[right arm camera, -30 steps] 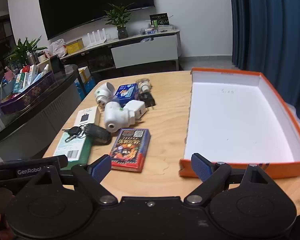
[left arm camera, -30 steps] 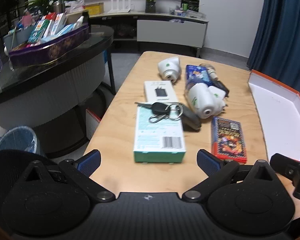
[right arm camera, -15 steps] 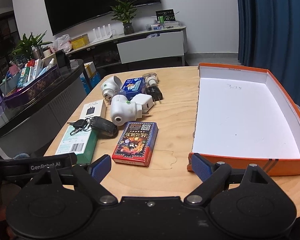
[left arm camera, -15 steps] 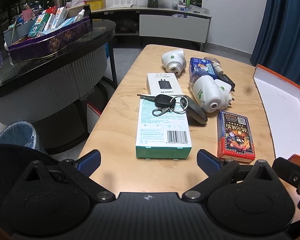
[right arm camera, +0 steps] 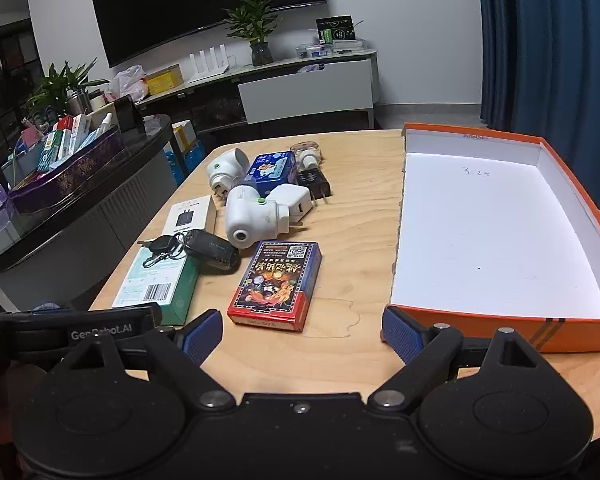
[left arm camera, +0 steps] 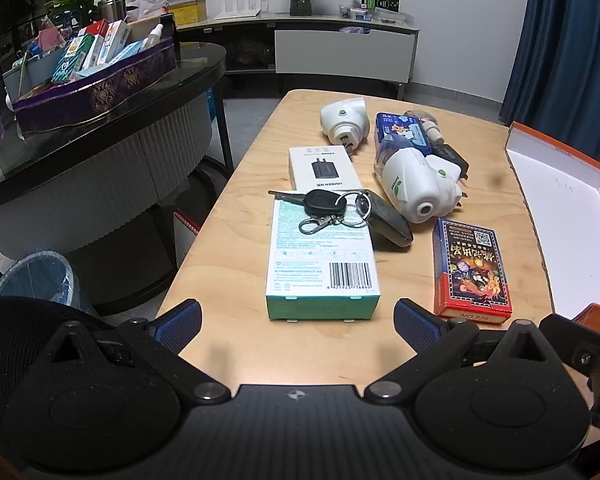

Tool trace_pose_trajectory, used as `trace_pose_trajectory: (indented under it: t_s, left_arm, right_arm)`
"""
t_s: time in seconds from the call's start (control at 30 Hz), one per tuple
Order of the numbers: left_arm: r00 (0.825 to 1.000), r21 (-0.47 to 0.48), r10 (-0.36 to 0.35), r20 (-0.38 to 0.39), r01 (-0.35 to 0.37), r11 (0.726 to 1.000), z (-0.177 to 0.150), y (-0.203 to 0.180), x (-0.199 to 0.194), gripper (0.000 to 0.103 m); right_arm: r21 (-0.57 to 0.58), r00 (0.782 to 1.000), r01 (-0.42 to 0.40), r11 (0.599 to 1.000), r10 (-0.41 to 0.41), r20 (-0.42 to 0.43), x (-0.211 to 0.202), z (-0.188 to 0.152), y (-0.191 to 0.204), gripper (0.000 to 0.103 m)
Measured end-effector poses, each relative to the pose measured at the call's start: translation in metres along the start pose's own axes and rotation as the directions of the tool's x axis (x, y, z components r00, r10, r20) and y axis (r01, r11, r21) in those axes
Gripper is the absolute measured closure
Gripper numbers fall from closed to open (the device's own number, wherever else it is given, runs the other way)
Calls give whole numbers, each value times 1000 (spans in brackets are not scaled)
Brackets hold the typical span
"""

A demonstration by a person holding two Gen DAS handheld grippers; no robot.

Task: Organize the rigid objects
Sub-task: 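Move both tools toward the objects on the table, then grasp the teal-white box with the left tool while the right tool grasps the red card box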

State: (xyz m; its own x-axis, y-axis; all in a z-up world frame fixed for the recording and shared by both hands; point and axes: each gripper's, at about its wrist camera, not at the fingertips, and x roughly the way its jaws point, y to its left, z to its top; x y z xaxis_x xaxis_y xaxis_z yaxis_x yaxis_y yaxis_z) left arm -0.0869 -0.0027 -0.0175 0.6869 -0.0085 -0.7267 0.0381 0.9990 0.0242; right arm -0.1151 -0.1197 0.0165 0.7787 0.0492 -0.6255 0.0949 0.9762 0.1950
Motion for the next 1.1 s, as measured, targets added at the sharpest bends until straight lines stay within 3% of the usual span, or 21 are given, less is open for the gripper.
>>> trace_pose_trajectory:
  t_s: [0.83, 1.1]
  left_arm:
    - [1000, 19, 10, -17, -9, 1000, 3, -2, 17, 0]
    - [1000, 41, 21, -3, -20, 999, 15, -4, 38, 0]
  right_arm:
    - [-17, 998, 23, 1000, -24, -55, 17, 0, 1, 1]
    - [-31, 997, 38, 999, -40, -70, 26, 3, 3, 1]
